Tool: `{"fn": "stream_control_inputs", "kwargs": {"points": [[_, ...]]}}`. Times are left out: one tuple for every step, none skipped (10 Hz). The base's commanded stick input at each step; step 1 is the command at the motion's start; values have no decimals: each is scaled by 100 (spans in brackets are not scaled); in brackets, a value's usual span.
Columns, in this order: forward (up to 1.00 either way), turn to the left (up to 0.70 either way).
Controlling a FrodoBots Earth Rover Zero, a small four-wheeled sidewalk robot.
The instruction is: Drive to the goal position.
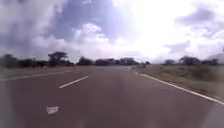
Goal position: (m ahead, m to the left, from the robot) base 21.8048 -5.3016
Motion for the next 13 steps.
{"fn": "stream_control_inputs", "kwargs": {"points": [[100, 0], [100, 0], [100, 0], [100, 0], [100, 0], [100, 0], [100, 0], [100, 0], [100, 0], [100, 0], [100, 0], [100, 0], [100, 0]]}}
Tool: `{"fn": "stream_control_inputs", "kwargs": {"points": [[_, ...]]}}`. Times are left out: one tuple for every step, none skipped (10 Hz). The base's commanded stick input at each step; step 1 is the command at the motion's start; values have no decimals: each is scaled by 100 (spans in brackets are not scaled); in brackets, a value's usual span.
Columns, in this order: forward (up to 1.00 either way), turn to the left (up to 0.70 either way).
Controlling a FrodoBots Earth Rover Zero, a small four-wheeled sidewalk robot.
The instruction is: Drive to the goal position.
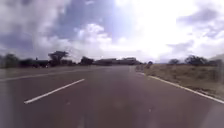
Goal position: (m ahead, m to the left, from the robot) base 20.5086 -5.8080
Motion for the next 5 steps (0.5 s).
{"fn": "stream_control_inputs", "kwargs": {"points": [[100, 0], [100, 0], [100, 0], [100, 0], [100, 0]]}}
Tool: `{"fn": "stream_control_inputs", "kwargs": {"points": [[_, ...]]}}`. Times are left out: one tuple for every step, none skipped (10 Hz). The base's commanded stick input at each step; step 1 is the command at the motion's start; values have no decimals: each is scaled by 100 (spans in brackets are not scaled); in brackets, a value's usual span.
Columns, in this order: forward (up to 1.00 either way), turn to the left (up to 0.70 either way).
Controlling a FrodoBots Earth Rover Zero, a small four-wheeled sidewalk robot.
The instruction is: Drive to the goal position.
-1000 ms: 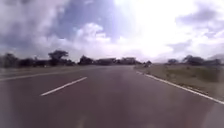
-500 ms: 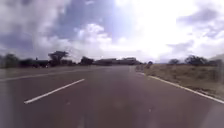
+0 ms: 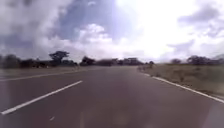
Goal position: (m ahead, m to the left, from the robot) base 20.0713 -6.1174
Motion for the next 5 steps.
{"fn": "stream_control_inputs", "kwargs": {"points": [[100, 0], [100, 0], [100, 0], [100, 0], [100, 0]]}}
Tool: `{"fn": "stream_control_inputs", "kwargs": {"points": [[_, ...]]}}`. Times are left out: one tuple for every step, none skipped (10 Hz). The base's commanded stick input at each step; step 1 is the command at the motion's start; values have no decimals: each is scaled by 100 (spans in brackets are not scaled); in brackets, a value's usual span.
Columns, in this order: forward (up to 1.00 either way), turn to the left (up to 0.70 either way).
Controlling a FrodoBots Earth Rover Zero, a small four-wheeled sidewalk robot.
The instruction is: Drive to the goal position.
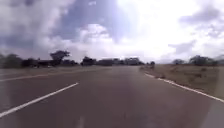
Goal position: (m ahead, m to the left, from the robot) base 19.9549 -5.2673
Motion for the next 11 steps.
{"fn": "stream_control_inputs", "kwargs": {"points": [[100, -5], [100, -15], [100, -37], [100, -27], [100, 0], [100, 0], [100, 0], [100, 0], [100, 0], [100, 0], [100, 0]]}}
